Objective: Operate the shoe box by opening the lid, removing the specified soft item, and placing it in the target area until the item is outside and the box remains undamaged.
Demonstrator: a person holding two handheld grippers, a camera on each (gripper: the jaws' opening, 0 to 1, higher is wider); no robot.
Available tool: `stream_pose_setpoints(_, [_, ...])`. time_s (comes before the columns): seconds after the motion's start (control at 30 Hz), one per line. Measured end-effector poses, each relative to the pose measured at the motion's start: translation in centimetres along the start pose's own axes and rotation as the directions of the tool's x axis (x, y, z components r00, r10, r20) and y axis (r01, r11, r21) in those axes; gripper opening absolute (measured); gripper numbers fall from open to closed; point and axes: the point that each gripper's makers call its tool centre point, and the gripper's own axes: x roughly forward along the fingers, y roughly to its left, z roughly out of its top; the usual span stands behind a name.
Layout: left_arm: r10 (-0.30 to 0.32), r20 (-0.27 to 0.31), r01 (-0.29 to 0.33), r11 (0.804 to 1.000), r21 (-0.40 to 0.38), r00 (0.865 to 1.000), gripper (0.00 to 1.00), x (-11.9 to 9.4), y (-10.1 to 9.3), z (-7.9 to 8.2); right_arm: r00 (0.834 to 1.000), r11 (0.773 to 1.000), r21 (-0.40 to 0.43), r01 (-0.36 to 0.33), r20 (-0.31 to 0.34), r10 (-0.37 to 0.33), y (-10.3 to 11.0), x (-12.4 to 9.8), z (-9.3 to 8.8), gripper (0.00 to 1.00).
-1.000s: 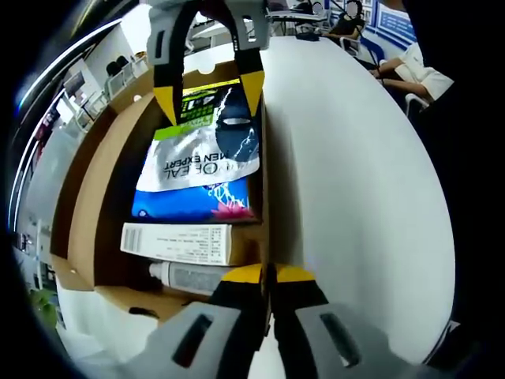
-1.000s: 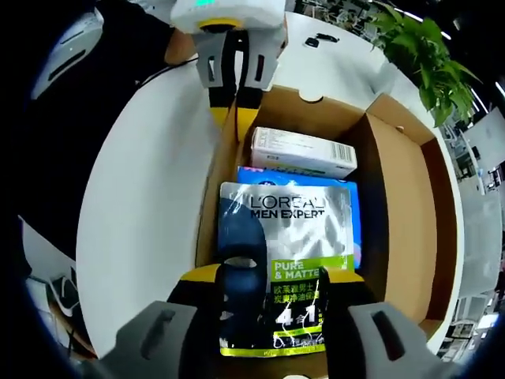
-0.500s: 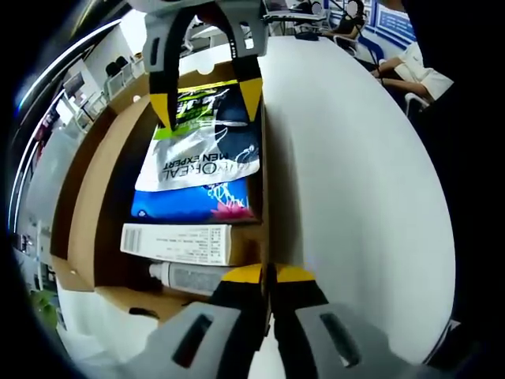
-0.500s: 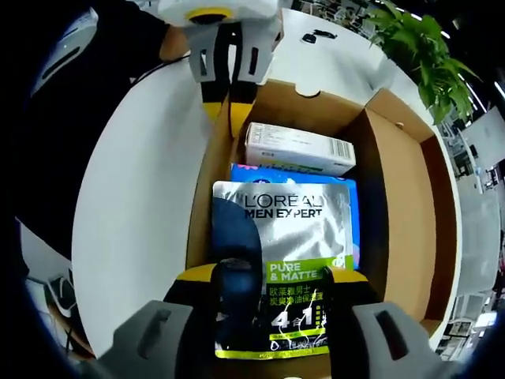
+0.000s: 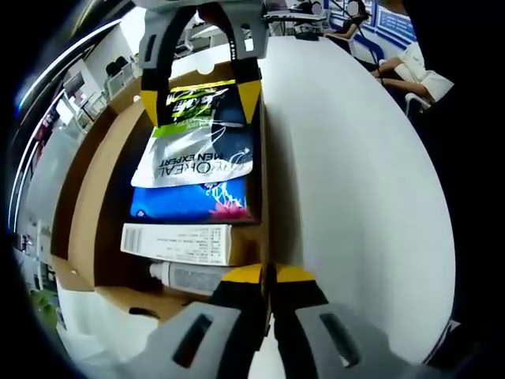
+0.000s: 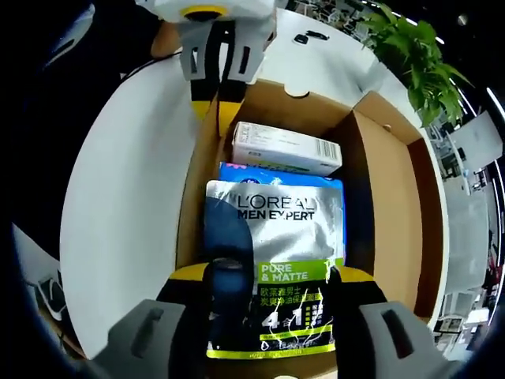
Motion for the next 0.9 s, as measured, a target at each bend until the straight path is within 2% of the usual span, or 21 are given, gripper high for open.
stream_pose_setpoints(0.4, [0.0,-0.001,0.0,1.0,-0.002,1.0,0.02,0.0,-0.1,0.0,0.998,0.998,-0.003,0.067,-0.016,-0.067,-1.7,-0.7,-0.5,0.61])
stream_pose_setpoints(0.67, [0.001,-0.004,-0.001,1.0,-0.004,1.0,0.02,0.0,-0.2,0.0,0.997,0.997,-0.012,0.074,-0.022,-0.074,-1.8,-1.2,-0.3,0.61])
stream_pose_setpoints(0.9, [0.002,-0.004,-0.002,1.0,-0.003,1.0,0.02,-0.1,-0.1,-0.1,0.999,1.0,-0.029,0.002,-0.042,-0.003,0.0,-1.7,-0.6,0.64])
